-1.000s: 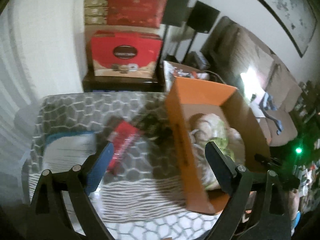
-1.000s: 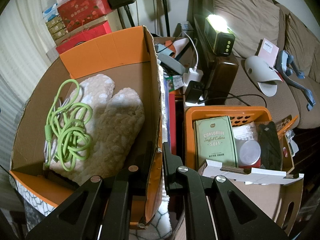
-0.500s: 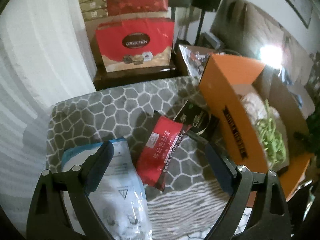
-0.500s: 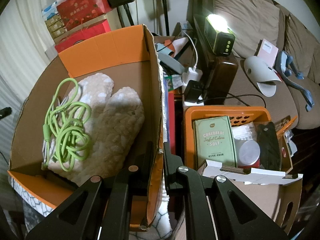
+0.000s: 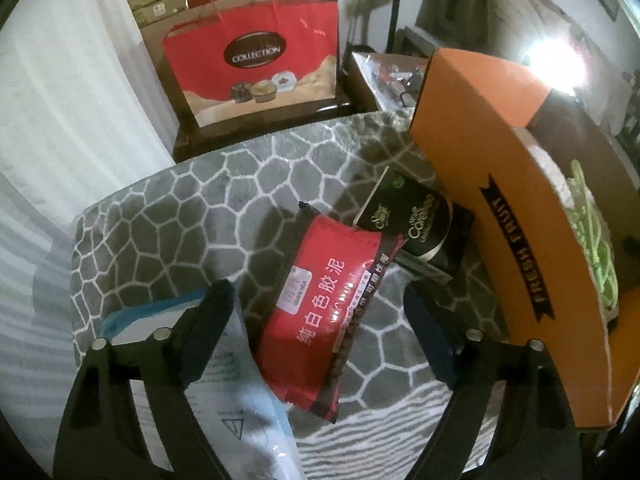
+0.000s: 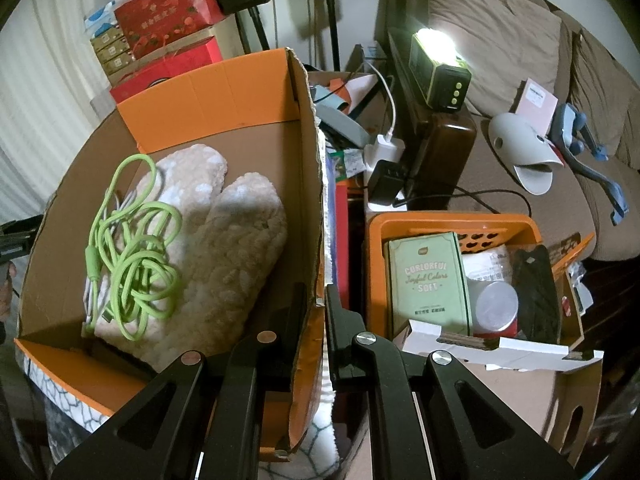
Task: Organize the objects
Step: 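Move the left gripper to the red snack packet and grasp it, then lift the red packet with the left gripper and release it into the box, then move the left gripper to the black Carefree tissue box and grasp it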
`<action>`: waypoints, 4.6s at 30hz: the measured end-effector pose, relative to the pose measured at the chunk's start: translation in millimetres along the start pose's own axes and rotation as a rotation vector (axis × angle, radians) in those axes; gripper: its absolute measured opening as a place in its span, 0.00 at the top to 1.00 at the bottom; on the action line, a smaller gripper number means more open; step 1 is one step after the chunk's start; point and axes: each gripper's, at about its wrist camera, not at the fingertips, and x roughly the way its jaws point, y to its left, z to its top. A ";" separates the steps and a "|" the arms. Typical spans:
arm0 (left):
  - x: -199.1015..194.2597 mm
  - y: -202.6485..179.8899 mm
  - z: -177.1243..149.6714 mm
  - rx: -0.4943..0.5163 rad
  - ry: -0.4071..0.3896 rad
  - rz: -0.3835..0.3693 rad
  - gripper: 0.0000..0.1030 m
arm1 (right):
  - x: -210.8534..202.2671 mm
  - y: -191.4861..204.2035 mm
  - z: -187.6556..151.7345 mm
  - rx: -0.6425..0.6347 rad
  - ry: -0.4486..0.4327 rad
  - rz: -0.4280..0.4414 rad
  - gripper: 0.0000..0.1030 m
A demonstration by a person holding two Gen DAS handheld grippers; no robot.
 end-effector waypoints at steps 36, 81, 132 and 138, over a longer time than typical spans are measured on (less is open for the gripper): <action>-81.4 -68.6 79.1 -0.063 -0.163 -0.219 0.54 | 1.3 4.1 3.2 -0.004 0.006 0.003 0.93; -51.5 -114.9 117.8 -0.081 -0.154 -0.179 0.28 | 0.9 8.1 5.4 -0.001 0.011 0.010 0.93; 12.6 -35.5 18.2 0.265 -0.023 -0.294 0.18 | 3.1 4.9 2.7 -0.001 0.014 0.004 0.91; 22.9 -48.4 20.8 0.324 0.001 -0.240 0.18 | 3.3 4.9 2.4 -0.006 0.015 0.001 0.91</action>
